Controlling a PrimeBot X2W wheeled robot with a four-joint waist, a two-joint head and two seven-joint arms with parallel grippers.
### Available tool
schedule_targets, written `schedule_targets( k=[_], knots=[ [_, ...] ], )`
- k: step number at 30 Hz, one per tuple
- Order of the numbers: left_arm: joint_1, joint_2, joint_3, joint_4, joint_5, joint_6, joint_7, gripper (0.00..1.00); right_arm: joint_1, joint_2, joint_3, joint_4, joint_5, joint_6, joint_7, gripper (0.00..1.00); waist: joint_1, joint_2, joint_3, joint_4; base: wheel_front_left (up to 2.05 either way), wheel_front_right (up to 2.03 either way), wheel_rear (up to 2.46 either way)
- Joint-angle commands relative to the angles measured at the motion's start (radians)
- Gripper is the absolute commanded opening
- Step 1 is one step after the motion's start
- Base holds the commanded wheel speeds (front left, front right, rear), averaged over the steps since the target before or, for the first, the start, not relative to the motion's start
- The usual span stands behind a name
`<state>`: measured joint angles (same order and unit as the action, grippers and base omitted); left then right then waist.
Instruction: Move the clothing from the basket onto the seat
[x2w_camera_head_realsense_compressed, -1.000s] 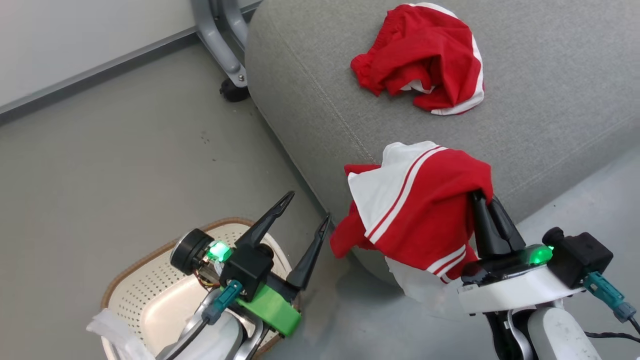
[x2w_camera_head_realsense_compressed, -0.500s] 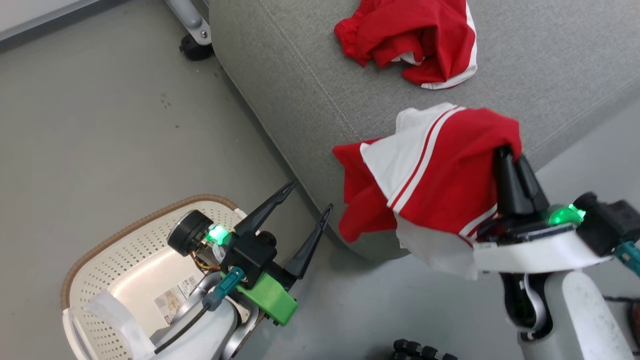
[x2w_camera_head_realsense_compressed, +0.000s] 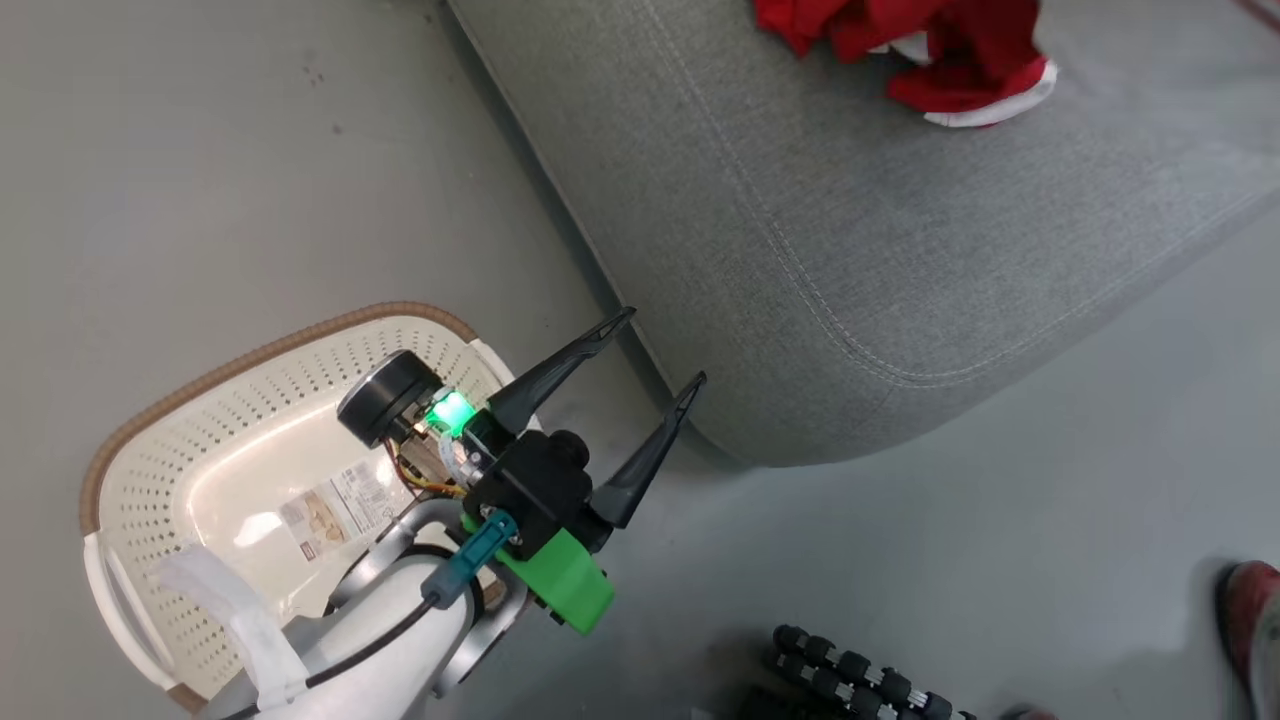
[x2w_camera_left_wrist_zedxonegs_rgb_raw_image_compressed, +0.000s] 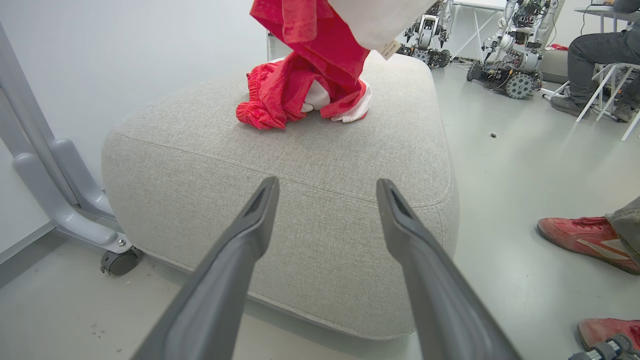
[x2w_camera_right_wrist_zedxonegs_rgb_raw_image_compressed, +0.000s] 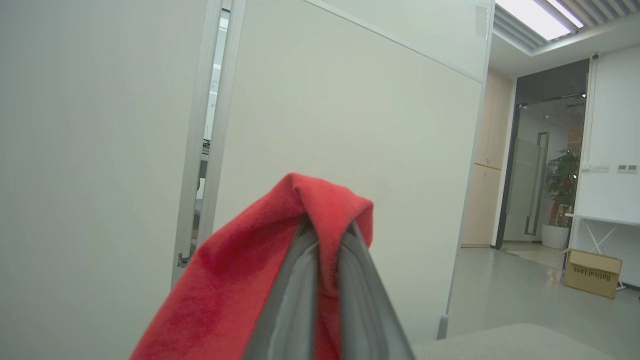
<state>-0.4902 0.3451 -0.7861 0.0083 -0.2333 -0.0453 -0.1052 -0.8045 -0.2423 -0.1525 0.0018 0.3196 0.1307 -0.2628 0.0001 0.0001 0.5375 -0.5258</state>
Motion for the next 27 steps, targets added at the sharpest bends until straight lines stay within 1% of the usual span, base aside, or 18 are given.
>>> schedule_targets(
  k=[1, 4, 6, 8, 13, 18, 21, 24, 25, 26, 27],
  knots=[
    [-0.02, 0.016, -0.003, -0.014, 0.012, -0.007, 0.01, 1.0, -0.049, -0.03, -0.016, 0.019, -0.002, 0.0, -0.003, 0.0, -0.0001, -0.0001, 0.116, 0.084, 0.0, 0.0, 0.0],
    [-0.031, 0.025, -0.011, -0.051, 0.024, -0.008, 0.032, 1.0, -0.149, -0.097, -0.056, 0.067, 0.001, 0.0, -0.003, 0.0, -0.0001, -0.0001, 0.169, 0.112, 0.0, 0.0, 0.0],
    [-0.037, 0.03, -0.012, -0.065, 0.029, -0.005, 0.039, 1.0, -0.188, -0.126, -0.074, 0.104, -0.01, 0.0, -0.003, 0.0, -0.0001, -0.0001, 0.195, 0.127, 0.0, 0.0, 0.0],
    [-0.041, 0.035, -0.015, -0.08, 0.036, 0.0, 0.041, 1.0, -0.208, -0.137, -0.087, 0.157, -0.015, 0.0, -0.003, 0.0, -0.0001, -0.0001, 0.218, 0.143, 0.0, 0.0, 0.0],
    [-0.049, 0.041, -0.021, -0.079, 0.042, 0.001, 0.036, 1.0, -0.167, -0.126, -0.076, 0.344, -0.022, 0.0, -0.003, 0.0, -0.0001, -0.0001, 0.25, 0.174, 0.0, 0.0, 0.0],
    [-0.06, 0.029, -0.032, -0.06, 0.043, -0.004, 0.019, 1.0, -0.127, -0.08, -0.128, 0.519, 0.004, 0.0, -0.003, 0.0, -0.0001, -0.0001, 0.249, 0.203, 0.0, 0.0, 0.0],
    [-0.062, 0.024, -0.034, -0.046, 0.039, -0.004, 0.007, 1.0, -0.107, -0.068, -0.14, 0.577, -0.004, 0.0, -0.003, 0.0, -0.0001, -0.0001, 0.238, 0.213, 0.0, 0.0, 0.0],
    [-0.061, 0.012, -0.034, -0.027, 0.03, 0.005, -0.006, 1.0, -0.09, -0.055, -0.153, 0.598, -0.018, 0.0, -0.003, 0.0, -0.0001, -0.0001, 0.217, 0.216, 0.0, 0.0, 0.0],
    [-0.059, 0.008, -0.034, -0.02, 0.027, 0.008, -0.01, 1.0, -0.086, -0.049, -0.162, 0.597, -0.018, 0.0, -0.003, 0.08, -0.0001, -0.0001, 0.21, 0.216, 0.0, 0.0, 0.0],
    [-0.053, 0.003, -0.031, -0.012, 0.023, 0.012, -0.016, 1.0, -0.077, -0.039, -0.178, 0.598, -0.025, 0.0, -0.003, 0.78, -0.0001, -0.0001, 0.198, 0.215, 0.0, 0.0, 0.0],
    [-0.049, -0.003, -0.029, -0.007, 0.017, 0.015, -0.025, 1.0, -0.07, -0.033, -0.188, 0.591, -0.031, 0.0, -0.003, 1.0, -0.0001, -0.0001, 0.188, 0.213, 0.0, 0.0, 0.0]
  ],
)
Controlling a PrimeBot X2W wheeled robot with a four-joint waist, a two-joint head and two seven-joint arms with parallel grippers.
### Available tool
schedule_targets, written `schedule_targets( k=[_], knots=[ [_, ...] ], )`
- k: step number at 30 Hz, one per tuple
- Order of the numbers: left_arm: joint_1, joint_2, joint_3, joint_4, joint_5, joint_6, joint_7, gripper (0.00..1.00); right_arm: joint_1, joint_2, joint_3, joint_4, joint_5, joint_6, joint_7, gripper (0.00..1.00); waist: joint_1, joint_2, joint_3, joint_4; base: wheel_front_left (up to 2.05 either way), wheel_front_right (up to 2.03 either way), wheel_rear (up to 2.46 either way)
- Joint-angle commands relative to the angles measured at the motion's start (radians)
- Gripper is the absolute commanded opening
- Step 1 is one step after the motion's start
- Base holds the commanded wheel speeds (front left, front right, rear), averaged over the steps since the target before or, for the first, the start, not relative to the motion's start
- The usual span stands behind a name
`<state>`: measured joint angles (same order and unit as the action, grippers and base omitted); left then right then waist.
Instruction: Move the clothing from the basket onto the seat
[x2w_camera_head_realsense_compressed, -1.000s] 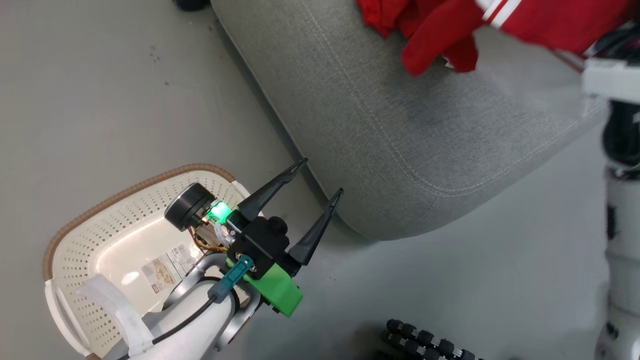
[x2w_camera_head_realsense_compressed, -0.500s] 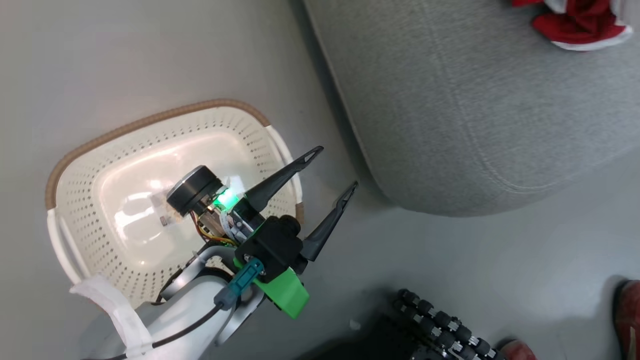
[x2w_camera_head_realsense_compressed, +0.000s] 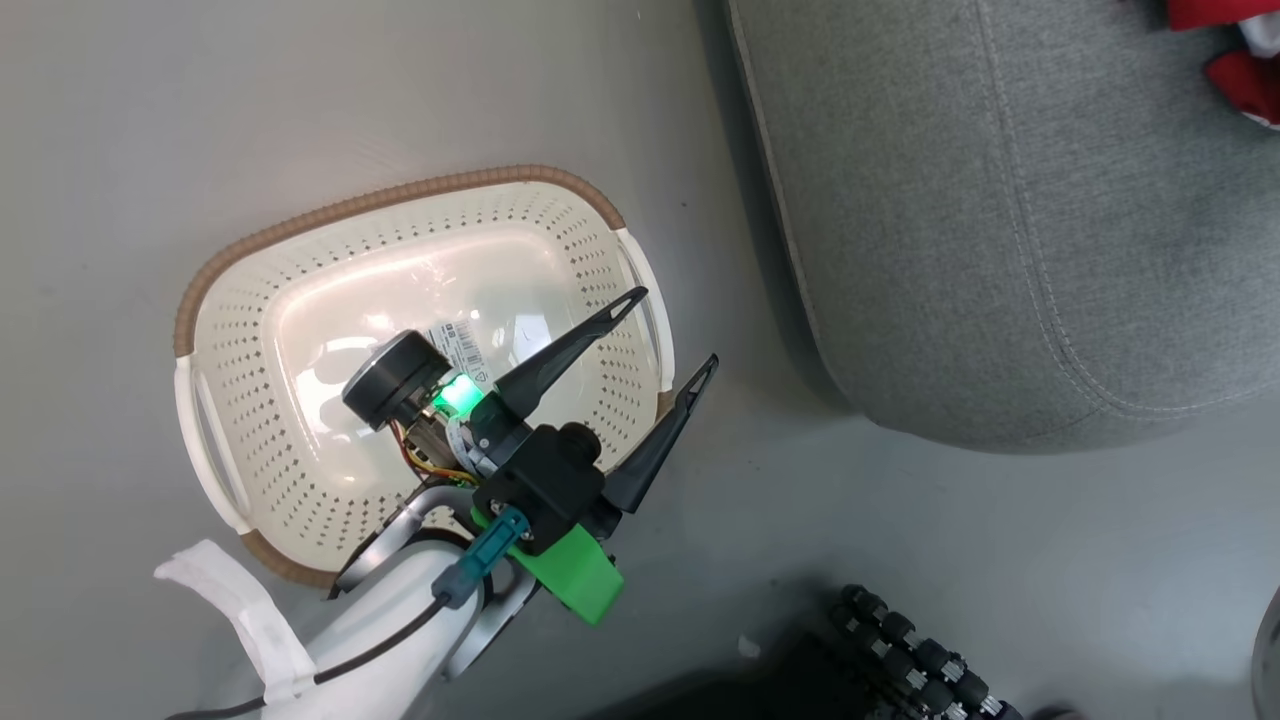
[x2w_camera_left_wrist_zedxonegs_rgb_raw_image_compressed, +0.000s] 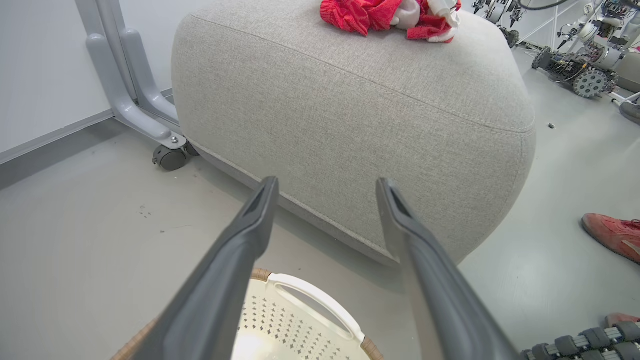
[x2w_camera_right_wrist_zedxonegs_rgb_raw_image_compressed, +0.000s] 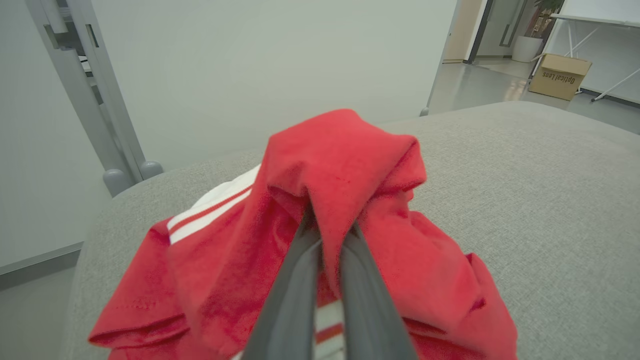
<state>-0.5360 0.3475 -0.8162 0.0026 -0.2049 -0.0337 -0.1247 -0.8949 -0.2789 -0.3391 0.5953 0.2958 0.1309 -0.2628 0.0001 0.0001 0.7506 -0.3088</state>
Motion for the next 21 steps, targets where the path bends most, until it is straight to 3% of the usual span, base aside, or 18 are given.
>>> schedule_targets(
  k=[1, 6, 13, 16, 21],
  knots=[
    [0.0, -0.008, 0.002, 0.005, -0.014, 0.007, -0.012, 1.0, 0.026, 0.008, -0.009, -0.009, -0.011, 0.0, -0.003, 1.0, -0.0001, -0.0001, -0.033, -0.005, 0.0, 0.0, 0.0],
    [0.031, -0.04, 0.027, 0.069, -0.062, 0.02, -0.072, 1.0, 0.127, 0.034, -0.015, -0.089, -0.043, 0.0, -0.003, 1.0, -0.0001, -0.0001, -0.129, -0.009, 0.0, 0.0, 0.0],
    [0.097, -0.12, 0.125, 0.18, -0.169, 0.069, -0.135, 1.0, 0.359, 0.075, 0.033, -0.215, -0.068, 0.0, -0.003, 1.0, -0.0001, -0.0001, -0.302, 0.041, 0.0, 0.0, 0.0],
    [0.136, -0.155, 0.185, 0.218, -0.202, 0.086, -0.141, 1.0, 0.459, 0.098, 0.132, -0.248, -0.05, -0.001, -0.003, 1.0, -0.0001, -0.0001, -0.377, 0.074, 0.0, 0.0, 0.0],
    [0.216, -0.199, 0.293, 0.218, -0.165, 0.105, -0.14, 1.0, 0.58, 0.136, 0.311, -0.284, -0.034, -0.001, -0.003, 1.0, -0.0001, -0.0001, -0.489, 0.125, 0.0, 0.0, 0.0]
  ],
)
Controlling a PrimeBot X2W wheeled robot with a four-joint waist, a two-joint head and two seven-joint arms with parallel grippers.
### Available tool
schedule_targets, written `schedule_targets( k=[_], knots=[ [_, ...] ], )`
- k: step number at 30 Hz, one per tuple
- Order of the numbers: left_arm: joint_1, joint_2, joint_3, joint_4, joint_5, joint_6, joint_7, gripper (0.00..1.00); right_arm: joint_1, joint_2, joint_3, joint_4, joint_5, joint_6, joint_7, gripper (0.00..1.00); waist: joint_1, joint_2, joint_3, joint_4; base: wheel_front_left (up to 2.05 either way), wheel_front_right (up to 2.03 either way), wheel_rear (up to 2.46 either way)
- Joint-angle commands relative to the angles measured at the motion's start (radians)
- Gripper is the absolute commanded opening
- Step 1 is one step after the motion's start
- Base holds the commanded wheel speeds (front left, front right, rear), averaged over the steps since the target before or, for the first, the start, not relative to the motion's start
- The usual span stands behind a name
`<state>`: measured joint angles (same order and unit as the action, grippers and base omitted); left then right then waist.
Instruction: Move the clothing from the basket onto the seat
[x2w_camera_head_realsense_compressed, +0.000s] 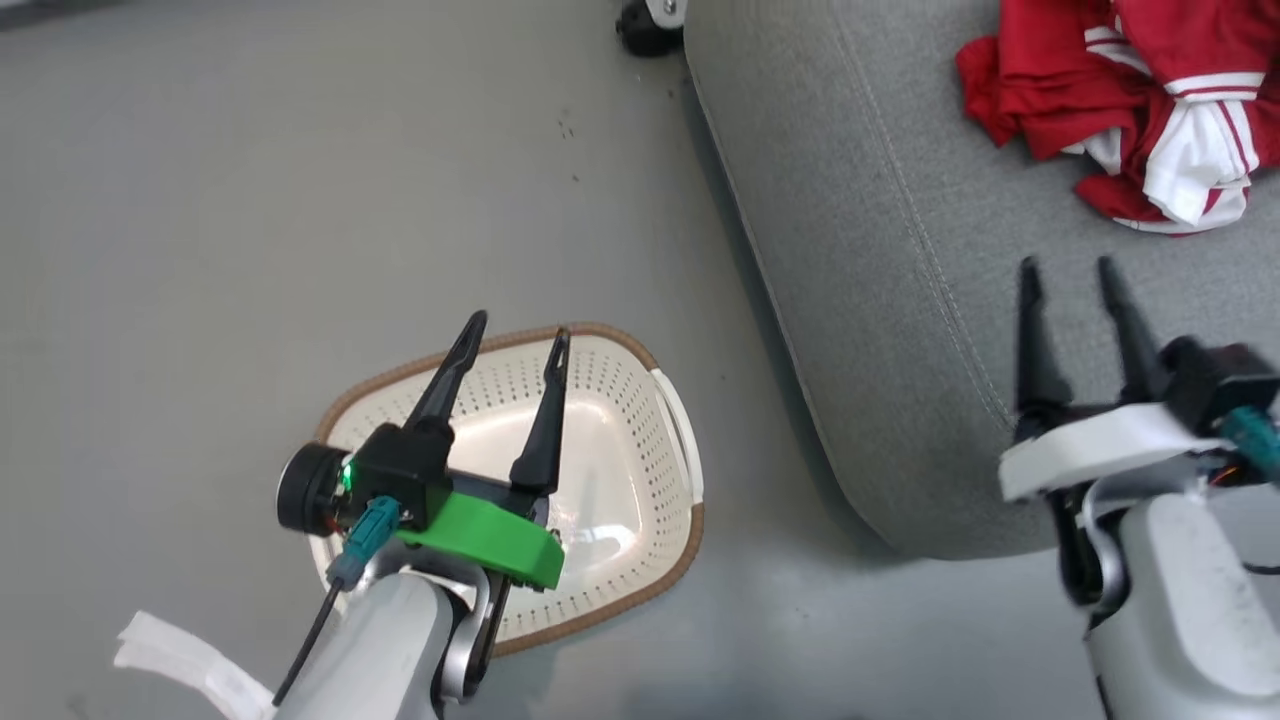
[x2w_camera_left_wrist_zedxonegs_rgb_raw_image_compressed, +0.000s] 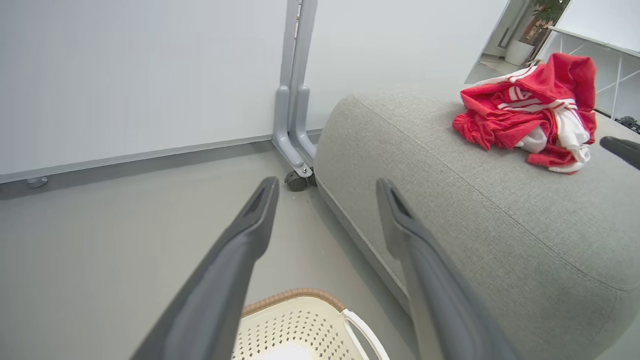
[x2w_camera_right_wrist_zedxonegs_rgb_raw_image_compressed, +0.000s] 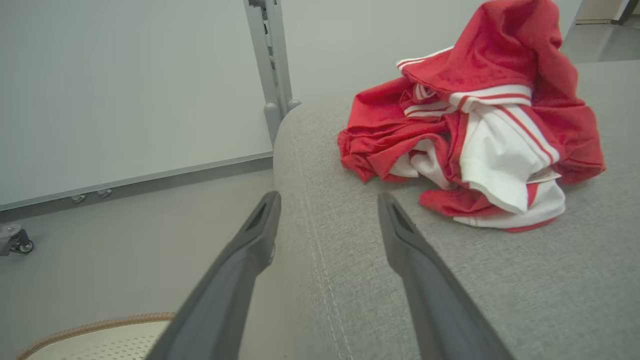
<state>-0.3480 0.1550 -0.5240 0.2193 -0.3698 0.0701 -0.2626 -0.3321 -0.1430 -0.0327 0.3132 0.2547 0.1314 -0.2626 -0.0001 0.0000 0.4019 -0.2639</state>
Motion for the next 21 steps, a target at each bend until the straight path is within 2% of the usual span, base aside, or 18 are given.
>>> schedule_targets(
  k=[1, 3, 9, 15, 21],
  knots=[
    [0.053, -0.017, 0.029, 0.0, 0.006, 0.0, -0.003, 1.0, 0.041, 0.007, 0.046, -0.003, 0.011, -0.001, -0.003, 1.0, 0.0001, 0.0, -0.164, 0.092, 0.0, 0.0, 0.0],
    [0.09, -0.033, 0.074, 0.002, 0.02, -0.003, -0.003, 1.0, 0.07, 0.021, 0.099, -0.006, 0.025, -0.001, -0.003, 1.0, 0.0001, 0.0, -0.208, 0.112, 0.0, 0.0, 0.0],
    [0.206, -0.073, 0.212, -0.023, 0.073, 0.024, -0.002, 1.0, 0.14, 0.035, 0.21, -0.041, 0.009, -0.001, -0.003, 1.0, 0.0001, 0.0, -0.299, 0.164, 0.0, 0.0, 0.0],
    [0.309, -0.095, 0.299, -0.085, 0.105, -0.014, -0.002, 1.0, 0.194, 0.027, 0.233, -0.112, -0.036, -0.001, -0.003, 1.0, 0.0001, 0.0, -0.363, 0.196, 0.0, 0.0, 0.0],
    [0.402, -0.103, 0.36, -0.178, 0.121, -0.057, -0.002, 1.0, 0.259, 0.027, 0.197, -0.202, -0.063, -0.001, -0.003, 1.0, 0.0001, 0.0, -0.404, 0.217, 0.0, 0.0, 0.0]
  ],
)
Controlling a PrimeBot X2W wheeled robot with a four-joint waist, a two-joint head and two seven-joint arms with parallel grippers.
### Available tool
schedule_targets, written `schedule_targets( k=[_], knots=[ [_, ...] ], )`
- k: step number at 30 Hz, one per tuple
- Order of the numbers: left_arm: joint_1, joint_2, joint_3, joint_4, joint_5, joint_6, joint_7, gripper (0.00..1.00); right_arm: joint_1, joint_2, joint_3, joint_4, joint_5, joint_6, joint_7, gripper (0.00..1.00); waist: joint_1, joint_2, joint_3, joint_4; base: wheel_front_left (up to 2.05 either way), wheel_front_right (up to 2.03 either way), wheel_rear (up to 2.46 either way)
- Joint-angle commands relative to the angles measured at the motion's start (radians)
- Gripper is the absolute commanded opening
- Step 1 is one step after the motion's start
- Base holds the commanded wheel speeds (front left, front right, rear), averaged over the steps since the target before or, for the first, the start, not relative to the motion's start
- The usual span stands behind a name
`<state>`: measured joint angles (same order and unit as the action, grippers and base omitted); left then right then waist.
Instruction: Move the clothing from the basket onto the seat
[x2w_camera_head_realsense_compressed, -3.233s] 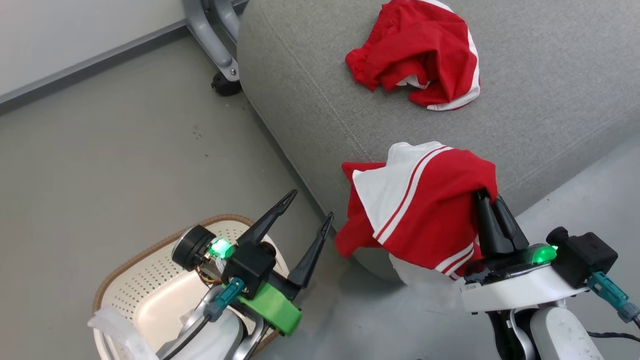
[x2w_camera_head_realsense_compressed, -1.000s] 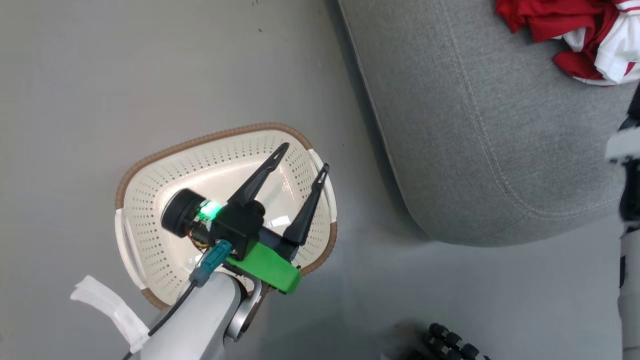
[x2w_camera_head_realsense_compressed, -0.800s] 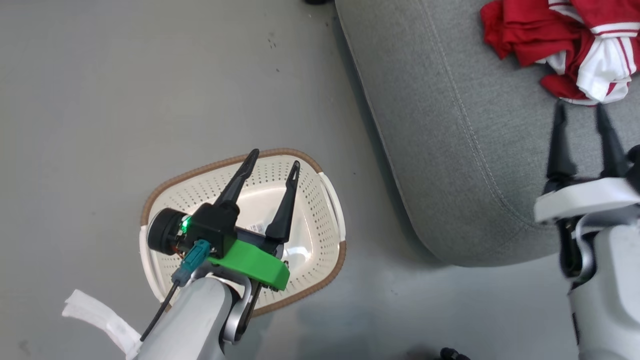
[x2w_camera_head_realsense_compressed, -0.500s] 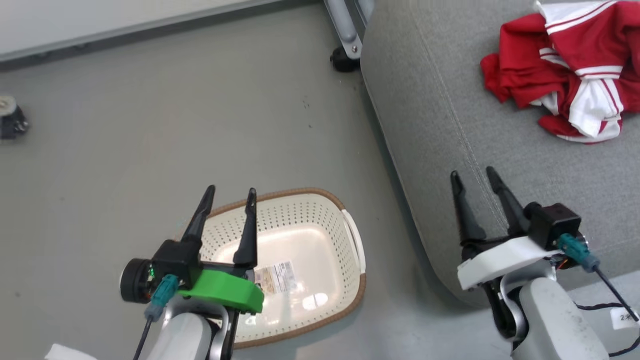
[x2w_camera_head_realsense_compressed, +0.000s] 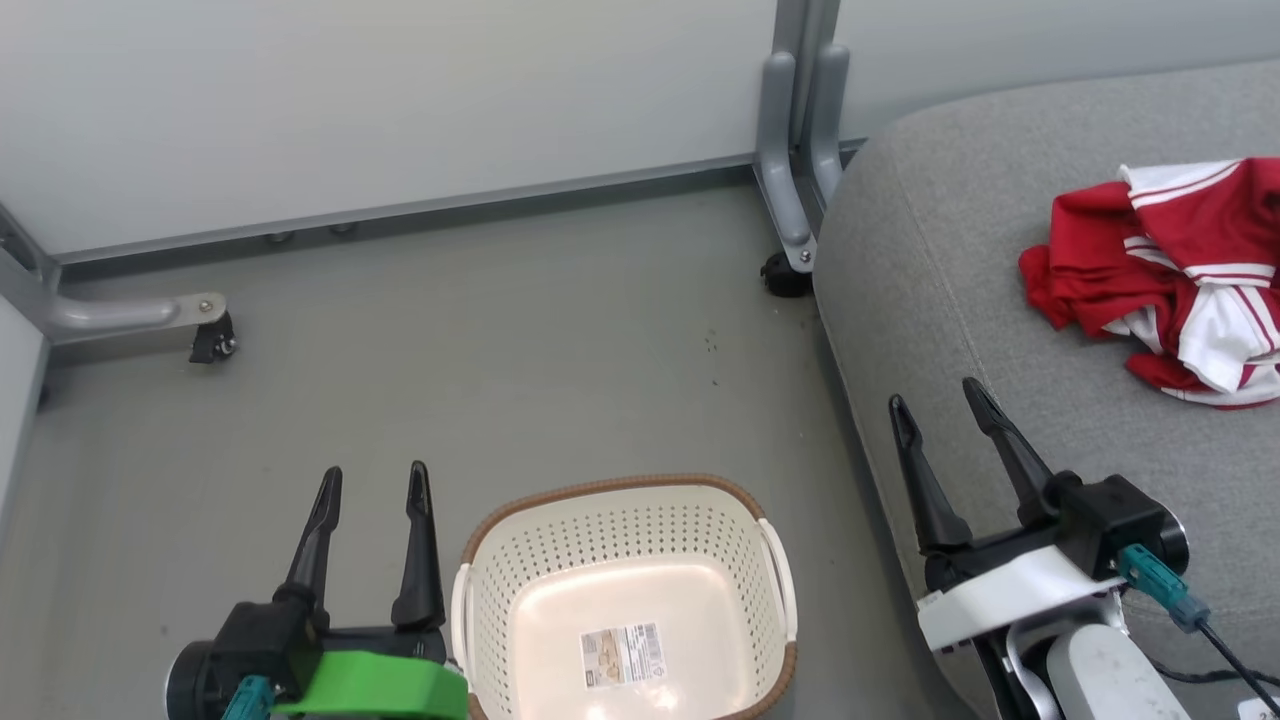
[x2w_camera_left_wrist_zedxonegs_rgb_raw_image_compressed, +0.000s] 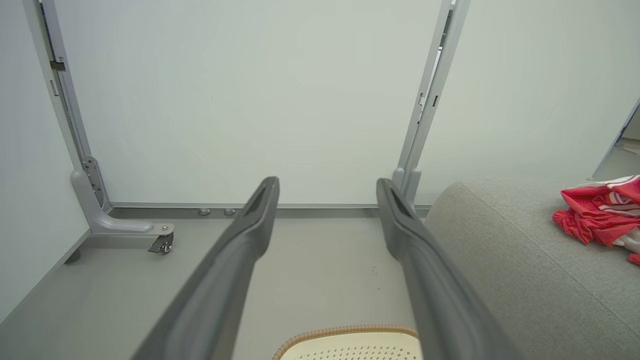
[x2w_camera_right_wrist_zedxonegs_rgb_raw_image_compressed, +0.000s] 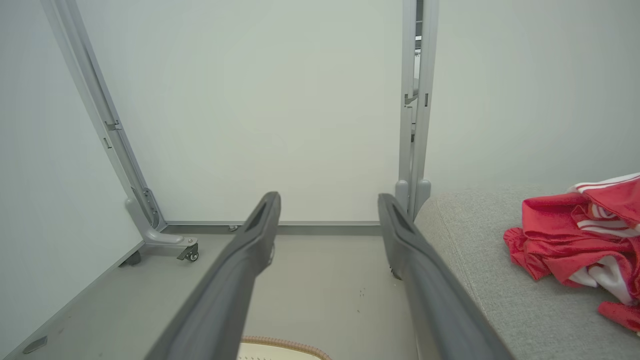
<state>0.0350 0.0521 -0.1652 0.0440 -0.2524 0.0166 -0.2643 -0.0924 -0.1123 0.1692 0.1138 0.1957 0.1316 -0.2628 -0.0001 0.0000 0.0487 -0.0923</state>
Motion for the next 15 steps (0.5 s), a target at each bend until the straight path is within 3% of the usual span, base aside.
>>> schedule_targets(
  k=[1, 5, 15],
  knots=[
    [0.034, 0.0, 0.006, -0.015, 0.0, -0.007, 0.0, 1.0, 0.032, -0.002, -0.012, -0.012, -0.003, -0.002, -0.003, 1.0, 0.0001, 0.0, -0.058, 0.047, 0.0, 0.0, 0.0],
    [0.088, -0.001, 0.005, -0.063, -0.022, 0.001, 0.0, 1.0, 0.088, 0.004, -0.024, -0.053, -0.003, -0.002, -0.003, 1.0, 0.0001, 0.0, -0.086, 0.054, 0.0, 0.0, 0.0],
    [0.183, 0.0, 0.002, -0.056, 0.05, 0.041, 0.0, 1.0, 0.161, -0.002, -0.016, -0.072, -0.002, -0.002, -0.003, 1.0, 0.0001, 0.0, -0.117, 0.046, 0.0, 0.0, 0.0]
  ],
)
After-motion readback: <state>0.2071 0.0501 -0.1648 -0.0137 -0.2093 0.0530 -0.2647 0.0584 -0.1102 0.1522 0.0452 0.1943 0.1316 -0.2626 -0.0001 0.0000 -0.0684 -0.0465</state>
